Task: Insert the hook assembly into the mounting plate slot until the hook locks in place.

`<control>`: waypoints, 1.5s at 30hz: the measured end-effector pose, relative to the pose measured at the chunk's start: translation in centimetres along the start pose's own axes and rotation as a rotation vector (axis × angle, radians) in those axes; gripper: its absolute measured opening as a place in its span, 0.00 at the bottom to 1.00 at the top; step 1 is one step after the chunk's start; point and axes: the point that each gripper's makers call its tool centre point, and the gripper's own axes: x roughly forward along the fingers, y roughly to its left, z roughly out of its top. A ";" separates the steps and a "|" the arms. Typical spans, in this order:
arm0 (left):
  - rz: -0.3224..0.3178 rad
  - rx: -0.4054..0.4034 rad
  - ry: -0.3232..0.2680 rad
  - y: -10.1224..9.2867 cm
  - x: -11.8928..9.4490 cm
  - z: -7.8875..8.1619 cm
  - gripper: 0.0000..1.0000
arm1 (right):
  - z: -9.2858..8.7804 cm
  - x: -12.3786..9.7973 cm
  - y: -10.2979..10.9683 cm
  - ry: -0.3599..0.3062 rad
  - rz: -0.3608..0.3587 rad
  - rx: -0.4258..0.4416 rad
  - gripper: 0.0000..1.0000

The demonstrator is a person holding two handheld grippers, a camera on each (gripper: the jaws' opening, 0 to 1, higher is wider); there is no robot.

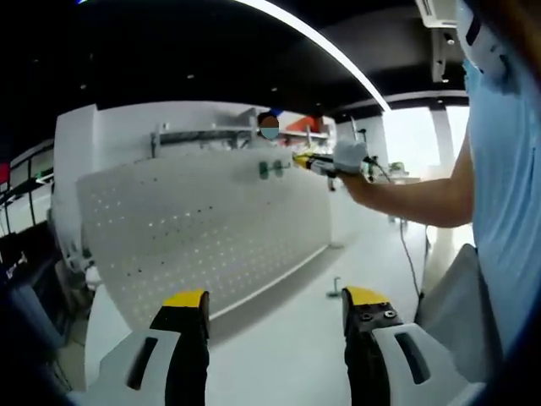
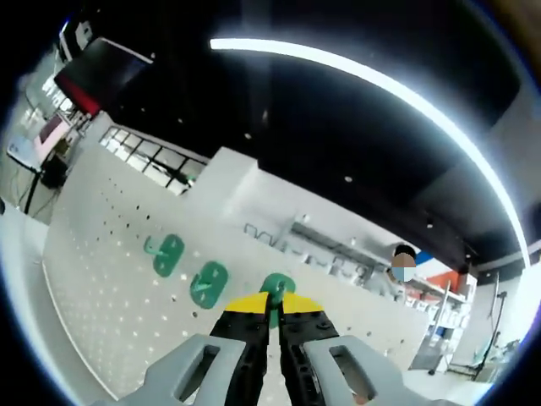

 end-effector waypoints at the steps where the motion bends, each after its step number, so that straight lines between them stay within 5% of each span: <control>1: -0.001 -0.001 0.000 0.0 0.0 0.0 0.65 | -0.1 0.0 0.0 0.001 0.001 0.001 0.01; 45: -0.003 -0.014 0.010 0.2 0.1 -0.6 0.64 | -1.2 0.9 0.4 0.020 0.008 0.005 0.01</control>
